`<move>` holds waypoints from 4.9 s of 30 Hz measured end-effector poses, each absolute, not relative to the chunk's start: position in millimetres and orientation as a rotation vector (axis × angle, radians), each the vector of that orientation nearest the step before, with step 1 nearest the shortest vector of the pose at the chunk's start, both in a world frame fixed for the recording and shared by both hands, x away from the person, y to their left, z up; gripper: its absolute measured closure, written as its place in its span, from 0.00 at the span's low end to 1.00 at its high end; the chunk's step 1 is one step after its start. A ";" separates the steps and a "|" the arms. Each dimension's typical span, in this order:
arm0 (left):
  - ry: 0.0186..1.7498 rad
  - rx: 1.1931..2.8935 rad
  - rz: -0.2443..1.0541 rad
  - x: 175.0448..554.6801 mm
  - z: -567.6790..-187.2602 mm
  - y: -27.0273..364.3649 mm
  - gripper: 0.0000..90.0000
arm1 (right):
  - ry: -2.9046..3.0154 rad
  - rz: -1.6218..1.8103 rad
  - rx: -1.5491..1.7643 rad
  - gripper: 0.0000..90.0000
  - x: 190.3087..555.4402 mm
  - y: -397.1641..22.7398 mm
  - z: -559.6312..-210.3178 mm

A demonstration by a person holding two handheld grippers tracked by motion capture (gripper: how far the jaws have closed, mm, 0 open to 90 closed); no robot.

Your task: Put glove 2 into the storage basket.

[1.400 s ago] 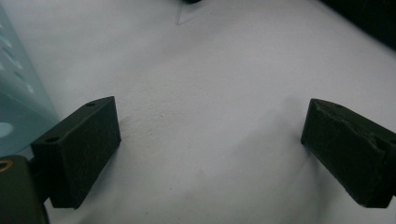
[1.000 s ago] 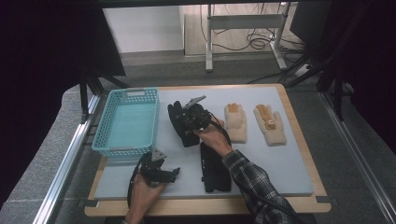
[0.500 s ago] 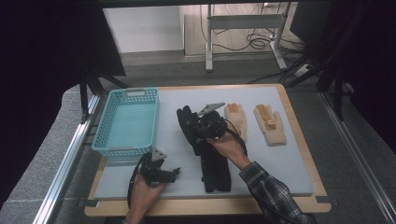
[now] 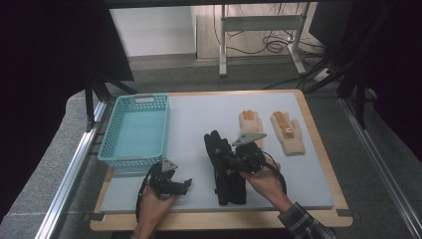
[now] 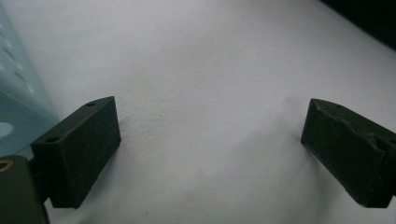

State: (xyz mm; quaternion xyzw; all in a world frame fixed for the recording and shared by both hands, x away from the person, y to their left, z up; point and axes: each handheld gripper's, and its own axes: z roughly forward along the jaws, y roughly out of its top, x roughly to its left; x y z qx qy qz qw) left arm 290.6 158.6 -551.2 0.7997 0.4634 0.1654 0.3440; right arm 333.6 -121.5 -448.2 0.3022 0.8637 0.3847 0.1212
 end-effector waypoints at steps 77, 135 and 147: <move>1.206 2.075 0.430 290.5 -551.3 158.4 0.05 | 2.371 1.143 1.094 0.82 330.0 -180.1 -491.8; 1.215 2.083 0.431 288.5 -552.4 176.0 0.02 | 2.463 1.157 0.940 0.65 318.2 -177.6 -515.1; 1.215 2.084 0.429 288.5 -552.5 176.1 0.02 | 2.353 1.085 1.080 0.33 330.4 -234.4 -516.5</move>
